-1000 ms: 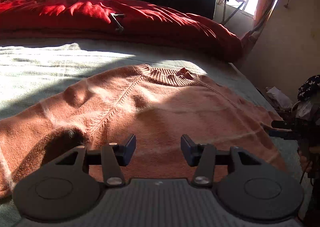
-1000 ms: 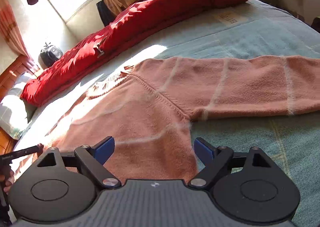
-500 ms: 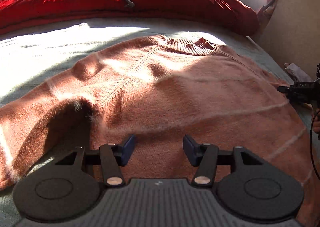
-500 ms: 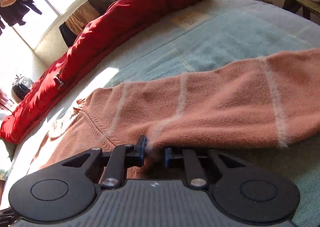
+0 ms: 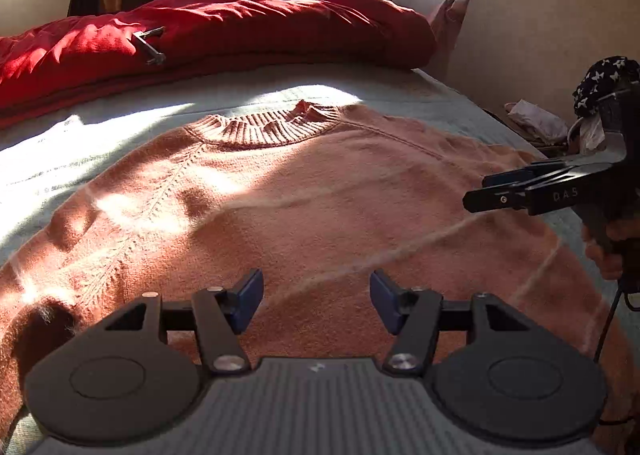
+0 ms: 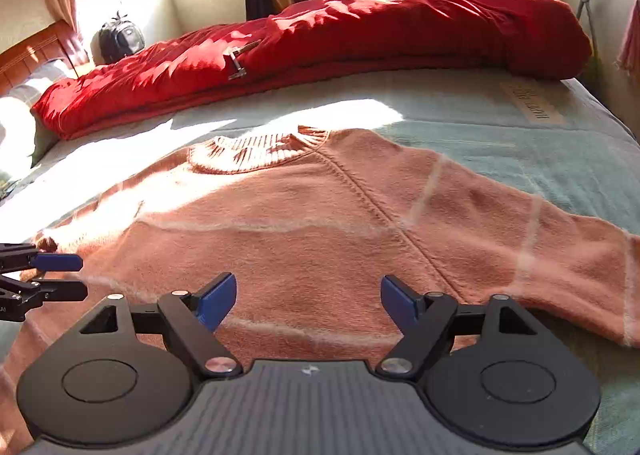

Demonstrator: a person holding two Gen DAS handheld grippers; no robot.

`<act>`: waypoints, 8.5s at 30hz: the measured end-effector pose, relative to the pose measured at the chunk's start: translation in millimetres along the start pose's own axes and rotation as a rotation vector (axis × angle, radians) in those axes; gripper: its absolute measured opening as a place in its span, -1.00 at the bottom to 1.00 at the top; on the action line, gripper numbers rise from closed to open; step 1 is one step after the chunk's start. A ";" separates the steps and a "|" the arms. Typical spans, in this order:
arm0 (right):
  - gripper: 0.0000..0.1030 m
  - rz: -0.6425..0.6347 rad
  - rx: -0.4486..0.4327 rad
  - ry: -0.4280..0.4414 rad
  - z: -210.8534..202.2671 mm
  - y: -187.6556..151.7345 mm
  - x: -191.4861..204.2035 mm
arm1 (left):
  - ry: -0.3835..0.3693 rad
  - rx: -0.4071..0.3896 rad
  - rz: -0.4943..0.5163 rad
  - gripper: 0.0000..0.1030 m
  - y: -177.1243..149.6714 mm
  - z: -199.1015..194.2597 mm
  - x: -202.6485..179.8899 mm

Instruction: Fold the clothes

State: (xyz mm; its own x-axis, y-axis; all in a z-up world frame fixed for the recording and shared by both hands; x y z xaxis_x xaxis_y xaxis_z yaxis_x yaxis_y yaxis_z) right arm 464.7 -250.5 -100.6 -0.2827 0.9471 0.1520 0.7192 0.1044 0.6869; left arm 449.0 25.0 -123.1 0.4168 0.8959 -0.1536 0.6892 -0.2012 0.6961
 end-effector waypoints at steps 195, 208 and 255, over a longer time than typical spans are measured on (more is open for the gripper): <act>1.00 -0.013 0.043 -0.091 -97.7 -108.1 91.3 | -0.028 -0.094 -0.098 0.23 9.4 -97.8 134.4; 1.00 0.035 0.076 -0.123 -91.5 -112.3 84.8 | -0.007 0.080 -0.020 -0.14 32.2 -9.6 225.4; 1.00 0.144 0.109 -0.135 -77.8 -111.8 81.6 | 0.151 0.146 0.011 -0.72 39.6 14.7 234.3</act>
State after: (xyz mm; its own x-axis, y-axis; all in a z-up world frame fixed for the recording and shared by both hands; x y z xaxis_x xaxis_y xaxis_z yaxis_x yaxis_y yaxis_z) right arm 311.8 -208.5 -109.7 -0.0903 0.9858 0.1417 0.8126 -0.0093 0.5827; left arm 582.6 221.1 -141.8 0.3388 0.9403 -0.0325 0.7685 -0.2566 0.5861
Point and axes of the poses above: each gripper's, at about its wrist camera, not at the fingertips, and z roughly the way its jaws point, x to its left, y to its top, the point moved 6 cm from there along z, roughly the way its jaws point, and after that the axes turned 2 degrees about -z, right-handed, at the moved point
